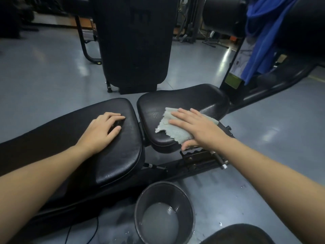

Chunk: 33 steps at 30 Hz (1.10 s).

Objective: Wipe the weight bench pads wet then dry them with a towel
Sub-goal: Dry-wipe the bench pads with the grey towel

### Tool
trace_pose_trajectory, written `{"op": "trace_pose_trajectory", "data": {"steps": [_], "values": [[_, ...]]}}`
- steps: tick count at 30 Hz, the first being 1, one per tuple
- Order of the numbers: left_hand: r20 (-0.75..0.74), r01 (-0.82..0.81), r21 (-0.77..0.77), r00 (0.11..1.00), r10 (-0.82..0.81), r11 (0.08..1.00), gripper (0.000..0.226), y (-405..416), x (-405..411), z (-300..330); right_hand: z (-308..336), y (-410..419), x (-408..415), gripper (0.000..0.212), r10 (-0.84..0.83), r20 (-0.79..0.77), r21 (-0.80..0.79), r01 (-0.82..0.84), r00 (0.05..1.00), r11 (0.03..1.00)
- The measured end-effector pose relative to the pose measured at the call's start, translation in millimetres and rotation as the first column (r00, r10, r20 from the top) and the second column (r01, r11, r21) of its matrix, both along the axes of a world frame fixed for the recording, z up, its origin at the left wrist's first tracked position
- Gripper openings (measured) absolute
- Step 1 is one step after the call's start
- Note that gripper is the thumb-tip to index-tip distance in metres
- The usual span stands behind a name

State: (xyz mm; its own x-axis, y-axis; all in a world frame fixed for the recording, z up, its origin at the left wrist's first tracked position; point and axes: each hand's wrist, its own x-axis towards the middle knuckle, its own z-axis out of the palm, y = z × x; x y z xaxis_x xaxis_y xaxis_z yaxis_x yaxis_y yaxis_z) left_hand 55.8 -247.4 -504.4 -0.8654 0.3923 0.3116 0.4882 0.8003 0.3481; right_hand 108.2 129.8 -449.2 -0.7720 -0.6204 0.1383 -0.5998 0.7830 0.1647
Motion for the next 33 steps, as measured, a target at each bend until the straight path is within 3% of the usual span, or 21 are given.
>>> {"op": "trace_pose_trajectory", "data": {"steps": [4, 15, 22, 28, 33], "values": [[0.011, -0.001, 0.015, 1.000, 0.001, 1.000, 0.051, -0.6, -1.2, -0.3, 12.0, 37.7, -14.0, 0.106, -0.049, 0.001, -0.008, 0.049, 0.999, 0.999], [0.017, 0.007, 0.043, 1.000, -0.007, 0.999, 0.049, -0.8, -2.0, -2.9, 23.3, 74.4, -28.8, 0.118, -0.202, 0.034, -0.094, 0.204, 0.979, 0.974], [0.032, 0.009, 0.061, 0.999, -0.011, 0.998, 0.045, -1.3, -2.9, -2.3, -6.2, 23.0, 4.4, 0.104, -0.249, 0.011, -0.177, 0.247, 0.968, 0.953], [0.033, 0.011, 0.062, 0.999, -0.013, 0.998, 0.036, 0.5, -2.1, -0.2, -16.7, -13.0, 21.0, 0.074, -0.213, 0.008, -0.290, 0.207, 0.977, 0.935], [0.022, -0.003, 0.045, 1.000, 0.002, 0.999, 0.035, 0.0, -2.0, 0.2, -3.3, 4.7, 6.0, 0.074, -0.308, 0.022, -0.277, 0.302, 0.951, 0.912]]}}
